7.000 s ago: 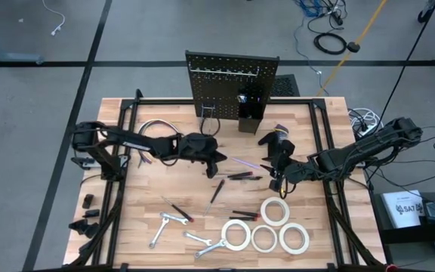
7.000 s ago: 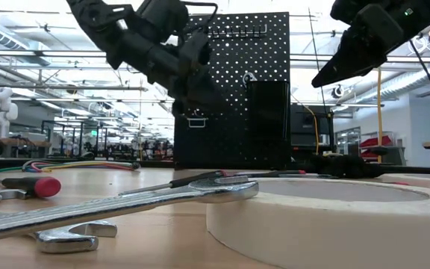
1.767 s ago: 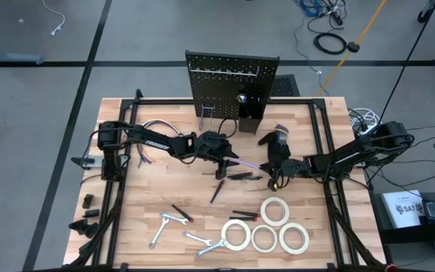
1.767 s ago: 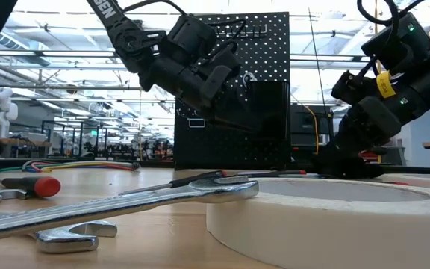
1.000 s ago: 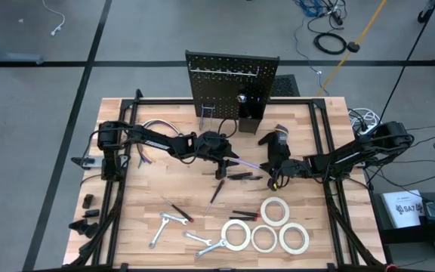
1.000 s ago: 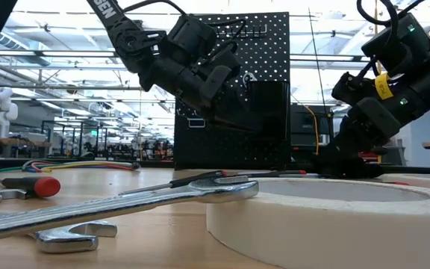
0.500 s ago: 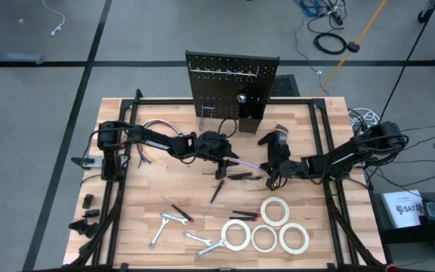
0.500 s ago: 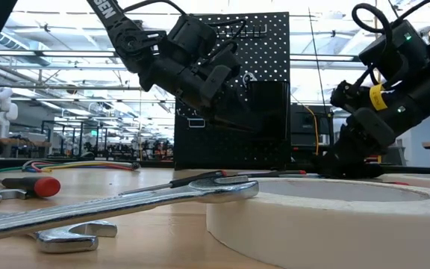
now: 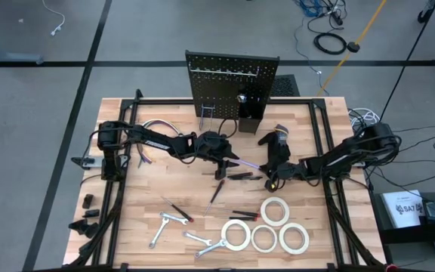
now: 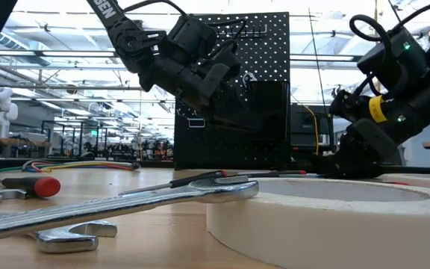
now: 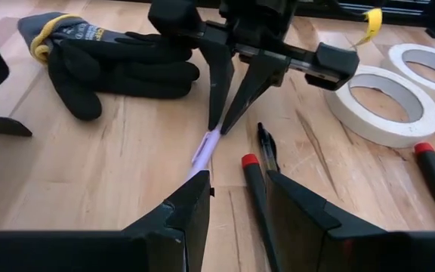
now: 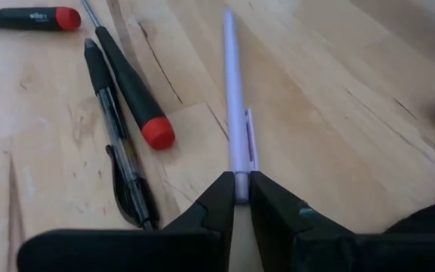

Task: Hang tools onto peg board
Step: Put the purple pen into the black bin on the peg board

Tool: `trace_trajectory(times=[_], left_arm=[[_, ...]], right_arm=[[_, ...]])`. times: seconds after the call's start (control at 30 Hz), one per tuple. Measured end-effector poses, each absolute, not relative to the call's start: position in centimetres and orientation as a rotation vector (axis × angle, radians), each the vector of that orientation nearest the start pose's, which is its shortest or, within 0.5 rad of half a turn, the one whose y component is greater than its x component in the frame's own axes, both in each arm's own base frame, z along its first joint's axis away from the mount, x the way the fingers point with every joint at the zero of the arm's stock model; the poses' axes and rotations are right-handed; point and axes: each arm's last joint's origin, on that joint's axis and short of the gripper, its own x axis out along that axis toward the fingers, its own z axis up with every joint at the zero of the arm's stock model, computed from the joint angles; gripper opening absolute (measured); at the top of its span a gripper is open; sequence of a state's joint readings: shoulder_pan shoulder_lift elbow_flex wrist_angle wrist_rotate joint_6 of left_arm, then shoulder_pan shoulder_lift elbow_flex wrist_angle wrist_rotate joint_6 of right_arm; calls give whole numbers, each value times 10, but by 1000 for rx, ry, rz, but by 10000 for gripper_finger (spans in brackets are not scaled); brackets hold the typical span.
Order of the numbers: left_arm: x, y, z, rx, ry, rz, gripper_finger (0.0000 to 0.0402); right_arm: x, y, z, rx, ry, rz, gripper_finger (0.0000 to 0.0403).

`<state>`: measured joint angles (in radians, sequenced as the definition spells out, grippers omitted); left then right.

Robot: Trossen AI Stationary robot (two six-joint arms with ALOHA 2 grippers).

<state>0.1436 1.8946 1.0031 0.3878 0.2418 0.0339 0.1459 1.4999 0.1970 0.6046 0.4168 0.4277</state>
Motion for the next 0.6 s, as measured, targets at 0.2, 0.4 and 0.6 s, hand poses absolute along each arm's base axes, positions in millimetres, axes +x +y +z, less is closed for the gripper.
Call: trace_trajectory(times=[0.2,0.4,0.6], left_arm=[[387,49,156,-57,494,-107,129],[395,51,169,-21,454,-112,129],[411,64,157,24,565,-128,129]], right_arm=[[196,17,80,236,626,-408,16],[195,17,79,258,639,-411,6],[194,17,77,269,670,-405,3]])
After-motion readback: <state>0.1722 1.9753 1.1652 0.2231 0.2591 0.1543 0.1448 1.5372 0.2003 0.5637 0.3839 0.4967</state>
